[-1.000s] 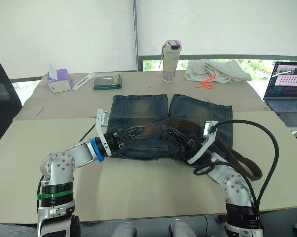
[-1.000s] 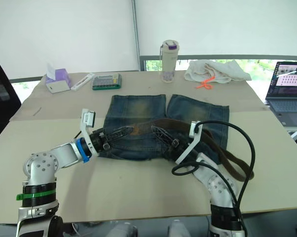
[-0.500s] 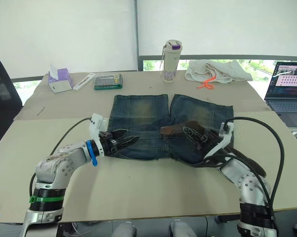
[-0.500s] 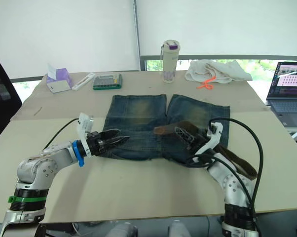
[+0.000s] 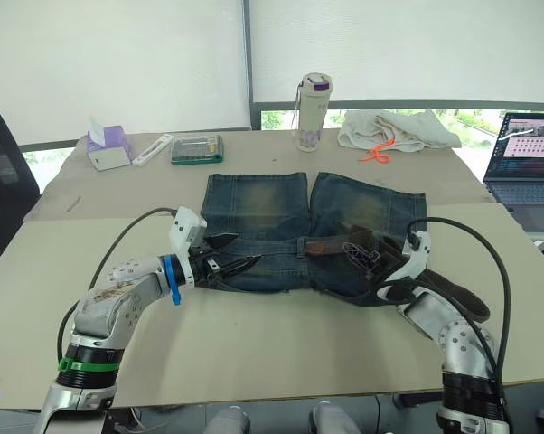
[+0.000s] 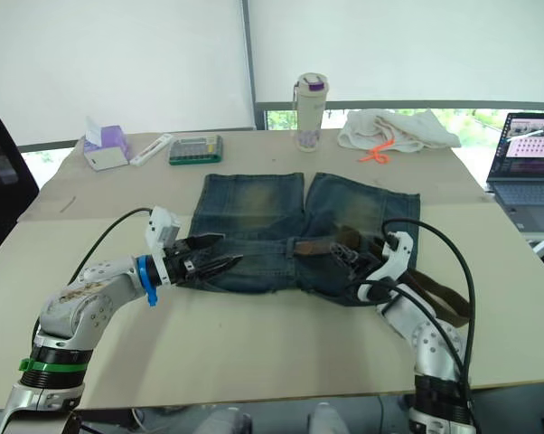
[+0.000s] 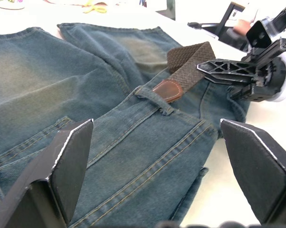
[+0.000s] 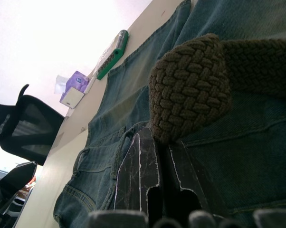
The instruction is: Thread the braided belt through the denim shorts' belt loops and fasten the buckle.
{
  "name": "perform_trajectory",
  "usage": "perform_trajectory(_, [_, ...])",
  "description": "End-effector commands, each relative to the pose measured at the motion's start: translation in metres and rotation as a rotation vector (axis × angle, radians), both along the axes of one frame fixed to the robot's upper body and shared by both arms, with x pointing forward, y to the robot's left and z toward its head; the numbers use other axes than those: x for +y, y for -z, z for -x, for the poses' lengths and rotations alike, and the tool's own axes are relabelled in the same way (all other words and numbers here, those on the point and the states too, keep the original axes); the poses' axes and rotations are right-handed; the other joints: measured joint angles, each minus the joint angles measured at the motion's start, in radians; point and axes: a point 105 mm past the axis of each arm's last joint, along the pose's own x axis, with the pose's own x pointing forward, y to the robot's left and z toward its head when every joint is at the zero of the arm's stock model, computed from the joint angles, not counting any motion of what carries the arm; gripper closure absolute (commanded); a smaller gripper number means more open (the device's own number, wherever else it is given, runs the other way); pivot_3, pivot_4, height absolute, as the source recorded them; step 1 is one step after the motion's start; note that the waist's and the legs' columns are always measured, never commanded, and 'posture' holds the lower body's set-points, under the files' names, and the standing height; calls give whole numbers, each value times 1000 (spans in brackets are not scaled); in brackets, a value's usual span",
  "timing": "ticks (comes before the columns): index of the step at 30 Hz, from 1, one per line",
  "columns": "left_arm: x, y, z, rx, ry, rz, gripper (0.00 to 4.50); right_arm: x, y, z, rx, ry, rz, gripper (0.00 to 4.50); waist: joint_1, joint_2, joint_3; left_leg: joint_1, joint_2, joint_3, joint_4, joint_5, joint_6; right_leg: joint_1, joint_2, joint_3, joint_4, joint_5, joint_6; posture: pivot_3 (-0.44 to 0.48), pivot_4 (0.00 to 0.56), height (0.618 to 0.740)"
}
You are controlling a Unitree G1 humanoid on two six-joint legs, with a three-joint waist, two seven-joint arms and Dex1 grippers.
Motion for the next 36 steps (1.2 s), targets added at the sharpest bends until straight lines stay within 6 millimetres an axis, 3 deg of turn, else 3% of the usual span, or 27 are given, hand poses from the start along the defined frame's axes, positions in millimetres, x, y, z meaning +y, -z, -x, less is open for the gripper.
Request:
perform_trajectory(1, [1, -1, 0, -32, 0, -24, 6, 22, -10, -5, -15, -56, -25, 4500, -4, 0, 0, 0, 0, 0, 0, 0, 0, 0, 0, 0, 0, 0, 0, 0, 150, 740])
perform_trajectory(14, [-1, 11, -8, 11, -80, 24, 6, 83, 6, -19, 81, -169, -39, 4500, -4, 0, 0, 0, 1, 0, 0, 0, 0, -1, 1, 0, 0, 0, -1, 0, 150, 740])
perform_trajectory(23, [9, 9, -24, 147, -214, 257, 6, 76, -26, -15, 39, -187, -520, 4500, -25, 0, 0, 1, 6, 0, -1, 0, 0, -2, 5, -1, 1, 1, -2, 0, 150, 740])
perform_trajectory(36, [-34, -3, -24, 281, -104, 479, 6, 85, -26, -6, -3, -273, -433, 4500, -25, 0, 0, 0, 5, 0, -1, 0, 0, -1, 4, -1, 1, 1, -2, 0, 150, 740])
